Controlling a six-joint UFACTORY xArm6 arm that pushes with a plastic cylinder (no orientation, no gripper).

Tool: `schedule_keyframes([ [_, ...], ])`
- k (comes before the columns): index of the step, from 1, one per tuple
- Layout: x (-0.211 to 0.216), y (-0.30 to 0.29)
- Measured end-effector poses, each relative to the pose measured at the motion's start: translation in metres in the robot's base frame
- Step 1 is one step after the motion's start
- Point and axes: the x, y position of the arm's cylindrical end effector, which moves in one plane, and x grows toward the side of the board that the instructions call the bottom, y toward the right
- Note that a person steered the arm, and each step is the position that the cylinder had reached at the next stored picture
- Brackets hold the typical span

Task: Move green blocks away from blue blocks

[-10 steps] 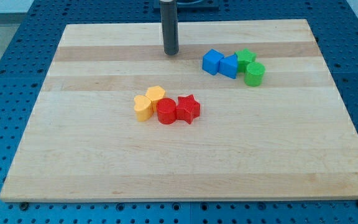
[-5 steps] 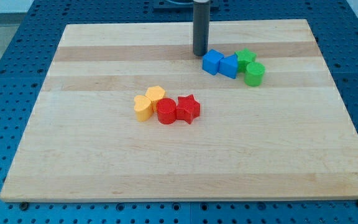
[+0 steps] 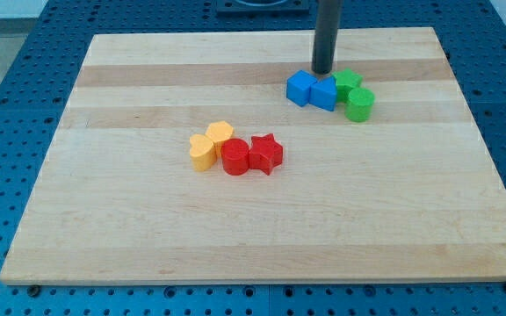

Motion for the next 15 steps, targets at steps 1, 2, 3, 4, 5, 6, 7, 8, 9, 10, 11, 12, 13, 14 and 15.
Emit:
schedule_keyframes([
  [1, 0.0, 0.0],
  [2, 0.009, 0.015],
  [3, 0.013, 0.02],
  [4, 0.013, 0.02],
  [5, 0.014, 0.033],
  [6, 0.014, 0.055],
  [7, 0.014, 0.055],
  [8, 0.014, 0.056],
  [9, 0.014, 0.051],
  [10, 0.014, 0.023],
  [11, 0.017, -0.001],
  [12, 0.017, -0.002],
  [13, 0.017, 0.02],
  [14, 0.017, 0.067],
  [15, 0.017, 0.088],
])
